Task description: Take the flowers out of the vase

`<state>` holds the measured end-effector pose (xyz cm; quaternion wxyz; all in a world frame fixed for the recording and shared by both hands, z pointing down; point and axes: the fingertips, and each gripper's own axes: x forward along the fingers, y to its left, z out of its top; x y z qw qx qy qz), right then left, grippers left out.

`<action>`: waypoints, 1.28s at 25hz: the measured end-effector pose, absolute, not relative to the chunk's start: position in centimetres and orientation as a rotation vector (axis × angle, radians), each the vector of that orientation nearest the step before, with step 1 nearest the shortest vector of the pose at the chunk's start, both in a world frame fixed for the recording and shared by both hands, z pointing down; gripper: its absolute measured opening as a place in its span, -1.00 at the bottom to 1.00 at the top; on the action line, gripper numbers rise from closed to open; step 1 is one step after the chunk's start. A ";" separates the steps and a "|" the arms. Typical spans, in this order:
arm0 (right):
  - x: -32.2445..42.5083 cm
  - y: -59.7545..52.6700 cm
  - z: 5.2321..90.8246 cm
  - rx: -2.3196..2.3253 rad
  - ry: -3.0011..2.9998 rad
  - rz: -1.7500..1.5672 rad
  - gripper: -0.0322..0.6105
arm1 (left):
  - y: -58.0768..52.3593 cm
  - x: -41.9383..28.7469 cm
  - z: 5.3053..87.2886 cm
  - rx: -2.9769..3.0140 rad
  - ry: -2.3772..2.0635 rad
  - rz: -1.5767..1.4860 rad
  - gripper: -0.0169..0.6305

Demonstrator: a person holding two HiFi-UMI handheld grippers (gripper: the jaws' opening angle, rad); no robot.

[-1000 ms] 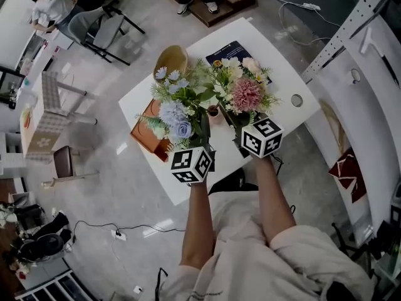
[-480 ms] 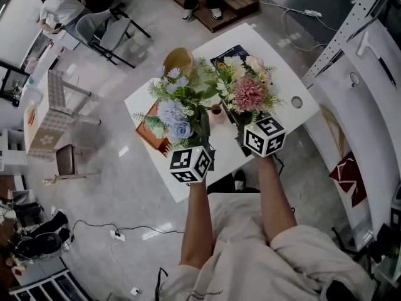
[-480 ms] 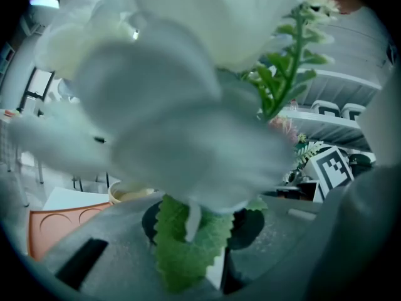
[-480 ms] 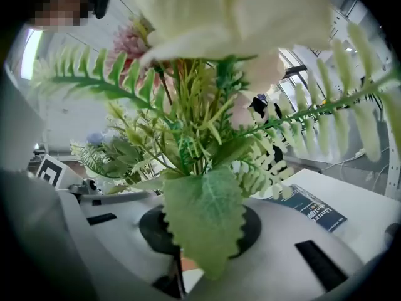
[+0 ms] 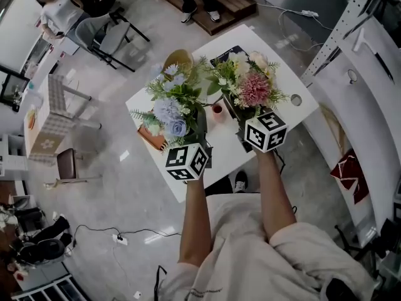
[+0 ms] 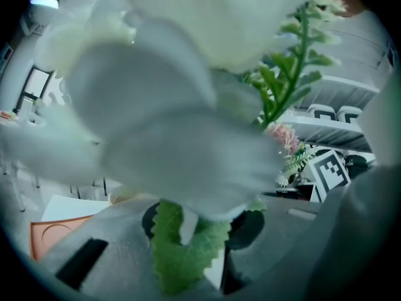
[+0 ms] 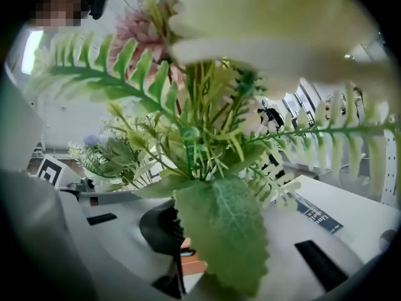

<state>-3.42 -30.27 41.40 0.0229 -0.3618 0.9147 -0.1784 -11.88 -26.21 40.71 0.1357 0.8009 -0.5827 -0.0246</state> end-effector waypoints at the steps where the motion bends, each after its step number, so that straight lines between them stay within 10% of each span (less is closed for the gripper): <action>1: -3.4 -30.3 41.3 -1.125 2.832 -0.548 -0.79 | -26.2 -12.0 40.5 2.324 -1.690 -0.077 -0.81; 32: -3.1 -27.1 44.6 -1.082 3.001 -0.854 -0.80 | -22.9 -15.0 44.0 2.240 -1.645 0.025 -0.82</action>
